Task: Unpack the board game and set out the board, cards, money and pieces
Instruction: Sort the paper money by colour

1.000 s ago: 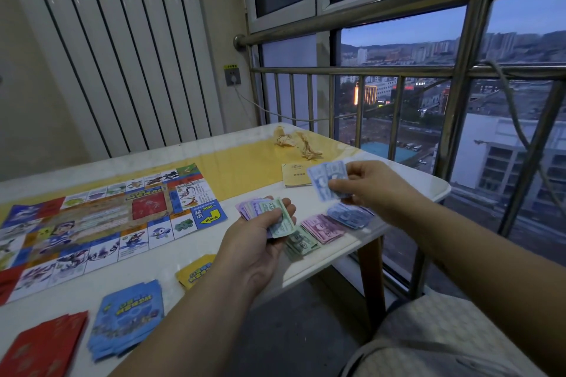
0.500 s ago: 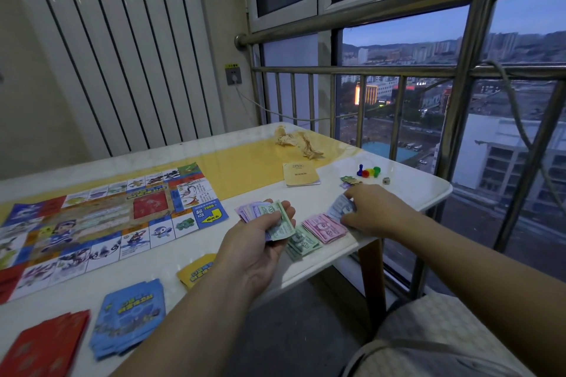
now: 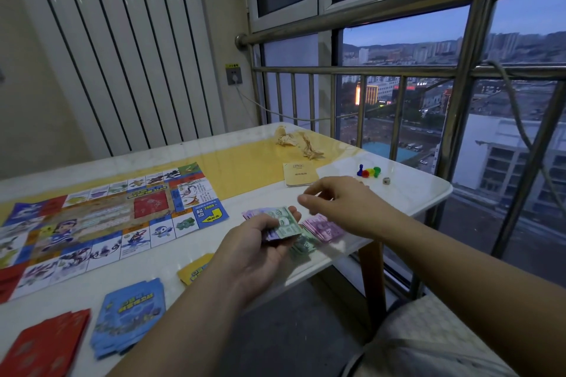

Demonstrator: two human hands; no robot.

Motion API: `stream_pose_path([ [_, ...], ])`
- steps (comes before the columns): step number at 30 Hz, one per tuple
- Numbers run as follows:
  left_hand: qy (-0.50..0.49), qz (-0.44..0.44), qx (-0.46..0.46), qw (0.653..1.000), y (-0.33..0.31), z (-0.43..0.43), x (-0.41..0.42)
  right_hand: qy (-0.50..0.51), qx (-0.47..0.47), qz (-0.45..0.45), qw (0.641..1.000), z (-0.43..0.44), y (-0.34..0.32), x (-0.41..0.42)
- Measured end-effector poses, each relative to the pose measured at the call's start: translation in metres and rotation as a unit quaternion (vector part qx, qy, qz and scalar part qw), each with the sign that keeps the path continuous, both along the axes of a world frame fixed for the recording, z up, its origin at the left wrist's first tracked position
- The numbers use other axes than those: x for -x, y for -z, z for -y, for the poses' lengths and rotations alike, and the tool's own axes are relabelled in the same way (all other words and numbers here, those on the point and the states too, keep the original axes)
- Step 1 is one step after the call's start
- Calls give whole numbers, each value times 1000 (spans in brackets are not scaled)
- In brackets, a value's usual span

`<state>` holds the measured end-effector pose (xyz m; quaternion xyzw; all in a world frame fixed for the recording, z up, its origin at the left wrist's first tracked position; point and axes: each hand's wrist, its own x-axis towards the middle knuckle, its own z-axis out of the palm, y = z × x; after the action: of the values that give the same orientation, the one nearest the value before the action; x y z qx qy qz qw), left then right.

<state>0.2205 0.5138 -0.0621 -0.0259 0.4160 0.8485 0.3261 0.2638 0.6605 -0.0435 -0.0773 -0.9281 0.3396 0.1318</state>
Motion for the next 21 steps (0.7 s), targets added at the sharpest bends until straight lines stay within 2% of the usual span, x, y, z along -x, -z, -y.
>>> stream_pose_path([
  [5,-8,-85,67,994,4,5,-3,-26,165,-5,986,15,6,5],
  [9,-23,-91,55,994,3,9,-4,-25,204,-12,979,20,9,8],
  [16,-75,-74,32,994,4,21,12,22,153,-12,988,6,4,16],
  [21,-99,-50,31,993,8,28,20,27,5,42,999,12,21,21],
])
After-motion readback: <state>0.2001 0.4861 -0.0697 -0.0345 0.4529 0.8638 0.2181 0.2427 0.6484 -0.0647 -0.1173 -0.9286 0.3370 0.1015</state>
